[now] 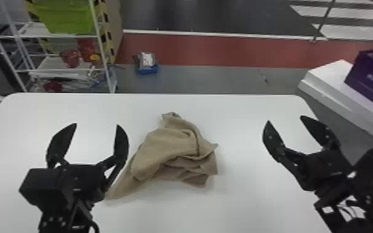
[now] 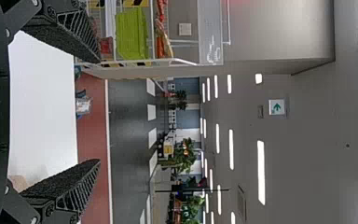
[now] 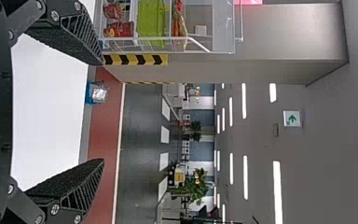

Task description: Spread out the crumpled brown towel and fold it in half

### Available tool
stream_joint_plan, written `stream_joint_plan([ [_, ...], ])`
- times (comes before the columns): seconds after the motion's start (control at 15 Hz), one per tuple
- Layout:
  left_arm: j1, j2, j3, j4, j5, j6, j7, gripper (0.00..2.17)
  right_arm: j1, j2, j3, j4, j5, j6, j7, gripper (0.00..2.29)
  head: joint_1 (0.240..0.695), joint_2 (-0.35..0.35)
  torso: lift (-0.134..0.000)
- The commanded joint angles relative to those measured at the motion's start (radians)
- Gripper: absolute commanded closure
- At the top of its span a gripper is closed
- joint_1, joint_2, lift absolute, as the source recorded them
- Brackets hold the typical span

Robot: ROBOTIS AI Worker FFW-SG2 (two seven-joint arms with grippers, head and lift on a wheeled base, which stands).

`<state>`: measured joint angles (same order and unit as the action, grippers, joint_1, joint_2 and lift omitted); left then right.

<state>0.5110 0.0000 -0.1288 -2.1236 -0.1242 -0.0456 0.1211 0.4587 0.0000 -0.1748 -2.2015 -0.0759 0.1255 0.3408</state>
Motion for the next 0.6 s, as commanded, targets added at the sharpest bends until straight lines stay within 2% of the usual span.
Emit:
stream_joint_plan([
  [0.0, 0.000, -0.003, 0.000, 0.001, 0.000, -0.001, -0.001, 0.15, 0.000, 0.001, 0.000, 0.000, 0.001, 0.000, 0.001, 0.19, 0.695, -0.076, -0.124],
  [0.53, 0.000, -0.003, 0.003, 0.002, 0.001, -0.001, -0.006, 0.15, 0.000, 0.001, 0.002, 0.002, -0.001, 0.000, 0.010, 0.19, 0.695, -0.073, -0.124],
])
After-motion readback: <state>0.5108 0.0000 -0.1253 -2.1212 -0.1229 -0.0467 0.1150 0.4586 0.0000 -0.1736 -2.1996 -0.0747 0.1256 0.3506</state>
